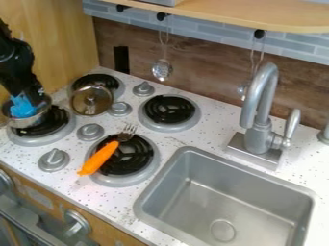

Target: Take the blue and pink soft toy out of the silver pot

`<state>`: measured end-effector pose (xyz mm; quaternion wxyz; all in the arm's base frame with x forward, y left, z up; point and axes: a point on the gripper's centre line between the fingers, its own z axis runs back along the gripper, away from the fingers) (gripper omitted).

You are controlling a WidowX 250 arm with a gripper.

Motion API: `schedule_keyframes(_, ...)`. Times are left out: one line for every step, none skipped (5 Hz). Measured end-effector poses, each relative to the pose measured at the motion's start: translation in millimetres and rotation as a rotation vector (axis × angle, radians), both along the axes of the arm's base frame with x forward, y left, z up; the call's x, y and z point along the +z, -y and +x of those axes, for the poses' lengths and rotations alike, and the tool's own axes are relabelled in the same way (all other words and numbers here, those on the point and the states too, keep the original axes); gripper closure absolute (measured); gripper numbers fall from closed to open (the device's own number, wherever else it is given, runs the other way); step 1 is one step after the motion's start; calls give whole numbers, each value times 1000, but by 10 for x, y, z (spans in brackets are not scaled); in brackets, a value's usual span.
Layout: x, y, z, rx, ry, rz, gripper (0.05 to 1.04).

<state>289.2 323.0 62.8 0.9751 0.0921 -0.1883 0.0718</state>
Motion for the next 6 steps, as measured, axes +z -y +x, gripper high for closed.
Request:
schedule_keyframes(-38,-105,-21,51,-7,47,94)
schedule_keyframes(-176,-172,-57,101,-36,53,94)
schedule_keyframes(-205,-261,-24,123,-42,62,94)
schedule_keyframes(-295,-296,32,122,-59,40,130)
schedule_keyframes(-326,-286,91,117,-24,29,407)
schedule_keyframes(-330,-277,105,105,-18,26,632)
